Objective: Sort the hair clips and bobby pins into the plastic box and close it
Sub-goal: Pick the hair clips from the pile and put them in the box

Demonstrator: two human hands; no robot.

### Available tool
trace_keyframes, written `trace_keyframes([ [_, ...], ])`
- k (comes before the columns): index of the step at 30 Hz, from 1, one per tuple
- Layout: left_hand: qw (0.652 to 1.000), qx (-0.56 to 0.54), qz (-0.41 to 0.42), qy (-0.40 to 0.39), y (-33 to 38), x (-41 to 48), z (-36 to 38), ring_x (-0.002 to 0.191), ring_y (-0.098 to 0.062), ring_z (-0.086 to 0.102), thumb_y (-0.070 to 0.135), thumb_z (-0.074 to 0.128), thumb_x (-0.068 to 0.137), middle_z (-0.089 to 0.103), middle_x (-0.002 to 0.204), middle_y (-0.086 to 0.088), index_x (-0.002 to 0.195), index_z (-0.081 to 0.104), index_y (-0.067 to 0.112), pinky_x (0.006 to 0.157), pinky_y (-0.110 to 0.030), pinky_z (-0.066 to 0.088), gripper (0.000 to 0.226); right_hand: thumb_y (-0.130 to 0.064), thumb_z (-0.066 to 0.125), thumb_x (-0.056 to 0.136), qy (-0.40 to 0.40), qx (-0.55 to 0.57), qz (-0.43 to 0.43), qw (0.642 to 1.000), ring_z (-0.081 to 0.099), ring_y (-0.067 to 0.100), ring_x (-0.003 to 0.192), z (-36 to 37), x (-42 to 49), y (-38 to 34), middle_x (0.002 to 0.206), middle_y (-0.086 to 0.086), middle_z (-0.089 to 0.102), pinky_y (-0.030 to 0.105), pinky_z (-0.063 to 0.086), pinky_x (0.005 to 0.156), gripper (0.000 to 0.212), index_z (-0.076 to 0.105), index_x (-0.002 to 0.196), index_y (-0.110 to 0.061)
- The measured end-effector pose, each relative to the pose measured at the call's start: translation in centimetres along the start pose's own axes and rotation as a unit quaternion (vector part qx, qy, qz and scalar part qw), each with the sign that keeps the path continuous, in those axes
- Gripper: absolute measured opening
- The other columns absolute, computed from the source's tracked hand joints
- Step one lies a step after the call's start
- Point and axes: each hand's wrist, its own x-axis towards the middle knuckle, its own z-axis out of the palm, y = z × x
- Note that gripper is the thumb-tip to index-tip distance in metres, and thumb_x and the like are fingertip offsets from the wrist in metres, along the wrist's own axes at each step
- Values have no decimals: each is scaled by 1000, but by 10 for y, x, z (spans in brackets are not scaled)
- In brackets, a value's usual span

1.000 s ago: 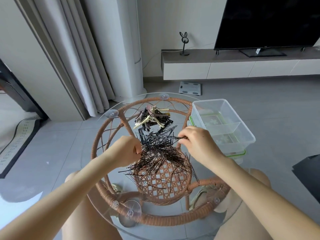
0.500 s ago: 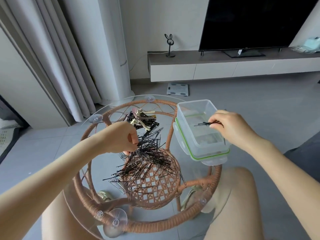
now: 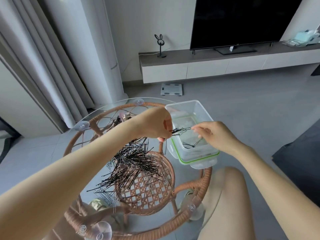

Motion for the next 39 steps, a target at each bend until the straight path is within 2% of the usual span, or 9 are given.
trace_keyframes([
  [5, 996, 82, 38, 0, 46, 31, 15, 72, -14, 59, 10, 59, 83, 71, 90, -7, 93, 68, 8, 59, -14, 40, 14, -26, 49, 90, 98, 42, 25, 994, 63, 8, 62, -2, -2, 9, 61, -12, 63, 39, 52, 74, 20, 64, 77, -22],
  [11, 974, 221, 44, -30, 54, 67, 42, 72, -21, 50, 7, 55, 83, 51, 61, 0, 79, 58, 16, 66, -26, 43, 10, -23, 50, 87, 118, 93, 63, 987, 66, 27, 67, -2, -4, 13, 67, -3, 68, 52, 53, 74, 18, 63, 74, -20],
  [16, 978, 191, 8, -84, 57, 78, 43, 71, -15, 54, 12, 56, 87, 58, 73, 3, 85, 57, 20, 63, -17, 47, 8, -16, 50, 89, 99, 28, 60, 993, 66, 25, 74, 0, -2, 12, 75, -2, 70, 43, 53, 77, 18, 68, 83, -18],
  [21, 982, 142, 5, -126, 64, 72, 37, 81, -19, 66, 22, 59, 88, 72, 102, -12, 113, 63, 5, 94, -27, 48, 31, -13, 48, 90, 66, -51, 49, 995, 63, 23, 77, 2, -5, 6, 81, 1, 70, 27, 43, 67, 22, 69, 92, -19],
  [25, 994, 72, 16, -79, 52, 51, 23, 81, -19, 69, 15, 53, 90, 72, 101, -12, 105, 67, 6, 83, -27, 55, 23, -13, 53, 88, 120, -155, -7, 981, 63, 32, 74, -1, -12, -10, 79, 9, 72, 30, 45, 62, 16, 69, 85, -12],
  [29, 998, -9, 13, 57, 11, 12, 6, 60, -10, 59, 15, 57, 86, 72, 98, -7, 92, 71, 11, 57, -8, 46, 15, -17, 63, 83, 162, -76, -75, 981, 64, 22, 67, 5, -27, -49, 79, 3, 72, 24, 44, 61, 9, 70, 84, -12],
  [32, 996, 56, -28, 57, -35, -31, 6, 79, -9, 59, 29, 59, 86, 69, 107, -1, 101, 68, 16, 74, -17, 47, 22, -40, 66, 79, 37, -49, -98, 993, 62, 12, 77, 31, -46, -75, 96, -2, 68, 15, 42, 67, 37, 66, 105, -14],
  [36, 981, 120, -154, 6, -90, -97, 33, 100, -15, 56, 59, 60, 74, 53, 126, -2, 129, 46, 28, 86, -27, 49, 65, -69, 58, 67, -155, -212, -50, 964, 44, 22, 121, 84, -63, -83, 135, 3, 45, 35, 42, 94, 96, 26, 142, -18],
  [39, 973, 127, -192, -8, -109, -131, 66, 106, -15, 50, 73, 57, 61, 47, 129, -3, 139, 27, 40, 91, -30, 49, 90, -75, 58, 60, -139, -284, -17, 949, 37, 27, 119, 113, -64, -82, 133, 11, 40, 38, 42, 93, 115, 9, 145, -16],
])
